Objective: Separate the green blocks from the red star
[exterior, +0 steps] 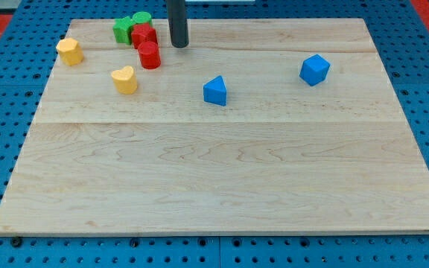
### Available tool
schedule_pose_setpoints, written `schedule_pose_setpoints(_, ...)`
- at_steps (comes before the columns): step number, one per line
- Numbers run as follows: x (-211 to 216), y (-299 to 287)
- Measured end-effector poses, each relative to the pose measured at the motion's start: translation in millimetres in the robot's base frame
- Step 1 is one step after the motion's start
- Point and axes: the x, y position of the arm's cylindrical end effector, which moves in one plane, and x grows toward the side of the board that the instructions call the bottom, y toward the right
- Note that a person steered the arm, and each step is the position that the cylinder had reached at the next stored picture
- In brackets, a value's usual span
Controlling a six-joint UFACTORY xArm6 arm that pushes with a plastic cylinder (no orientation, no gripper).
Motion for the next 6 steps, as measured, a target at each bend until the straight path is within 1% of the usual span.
schedule_pose_setpoints(1,-32,-19)
schedule_pose_setpoints(2,-58,-53)
schedule_pose_setpoints(4,-59,-85)
schedule_pose_setpoints(6,-57,-98)
